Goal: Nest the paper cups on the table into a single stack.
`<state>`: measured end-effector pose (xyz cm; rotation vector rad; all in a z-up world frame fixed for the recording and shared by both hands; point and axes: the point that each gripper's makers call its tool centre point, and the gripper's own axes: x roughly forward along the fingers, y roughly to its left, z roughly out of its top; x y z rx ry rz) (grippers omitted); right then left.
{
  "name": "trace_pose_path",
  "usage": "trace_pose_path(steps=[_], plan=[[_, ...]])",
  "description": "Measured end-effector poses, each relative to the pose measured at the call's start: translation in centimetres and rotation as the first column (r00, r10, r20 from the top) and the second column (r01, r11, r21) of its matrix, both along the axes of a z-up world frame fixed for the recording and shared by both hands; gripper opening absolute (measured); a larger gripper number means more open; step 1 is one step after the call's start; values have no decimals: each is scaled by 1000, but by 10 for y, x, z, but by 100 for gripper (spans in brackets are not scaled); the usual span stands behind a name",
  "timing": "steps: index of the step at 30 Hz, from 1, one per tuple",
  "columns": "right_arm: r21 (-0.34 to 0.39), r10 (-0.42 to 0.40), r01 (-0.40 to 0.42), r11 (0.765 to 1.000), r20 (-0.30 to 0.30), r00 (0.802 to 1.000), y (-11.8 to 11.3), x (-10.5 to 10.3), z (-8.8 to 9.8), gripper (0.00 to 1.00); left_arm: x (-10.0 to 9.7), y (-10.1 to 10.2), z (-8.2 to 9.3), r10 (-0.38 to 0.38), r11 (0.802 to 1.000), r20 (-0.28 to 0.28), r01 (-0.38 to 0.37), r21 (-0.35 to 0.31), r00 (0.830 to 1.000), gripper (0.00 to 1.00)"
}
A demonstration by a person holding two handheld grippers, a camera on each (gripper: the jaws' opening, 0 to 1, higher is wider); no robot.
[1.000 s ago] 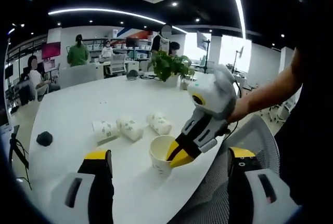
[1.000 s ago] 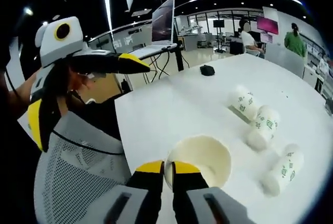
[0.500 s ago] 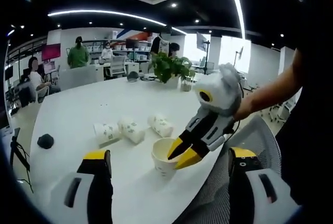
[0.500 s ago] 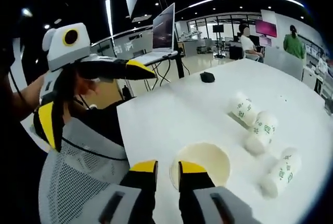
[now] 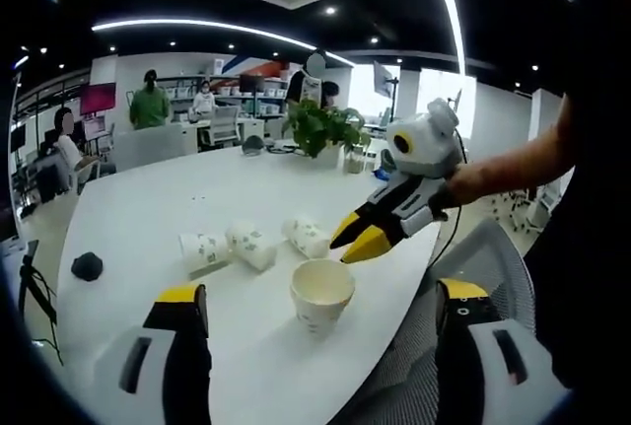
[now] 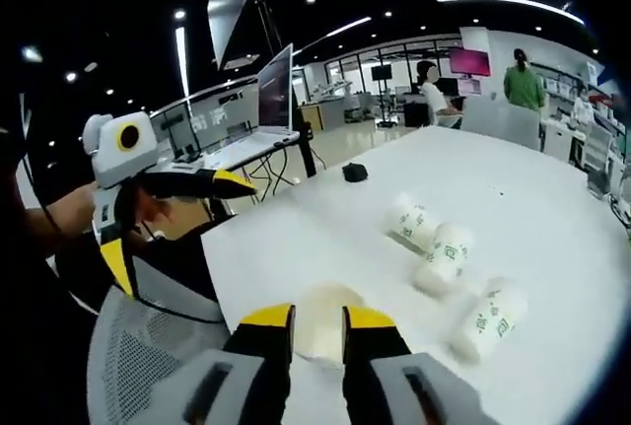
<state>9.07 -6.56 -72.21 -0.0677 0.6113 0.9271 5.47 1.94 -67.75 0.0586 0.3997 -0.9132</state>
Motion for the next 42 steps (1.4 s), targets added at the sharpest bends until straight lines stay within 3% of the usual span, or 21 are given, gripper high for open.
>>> trace_pose_path(steps=[10, 12, 17, 26, 35, 42], plan=[[-63, -170, 174, 983, 67, 983, -42, 37, -8, 34, 3, 4, 1, 9, 1000, 6, -9, 5, 1000, 99], [-108, -242, 248, 963, 64, 968, -56, 45, -15, 36, 3, 4, 0, 10, 1000, 6, -10, 7, 1000, 99], [-163, -313, 322, 933, 78, 947, -79, 63, -35, 39, 3, 5, 0, 15, 1000, 5, -15, 8, 1000, 99], [-210, -369, 381, 900, 93, 925, -90, 83, -49, 49, 2, 7, -2, 23, 1000, 0, -23, 16, 1000, 99], [-238, -434, 438, 867, 72, 898, -96, 104, -68, 49, 4, 10, 0, 41, 999, 3, -41, 12, 999, 99], [-265, -501, 497, 826, 58, 864, -107, 119, -80, 52, 5, 11, 1, 53, 999, 7, -53, 9, 999, 99]])
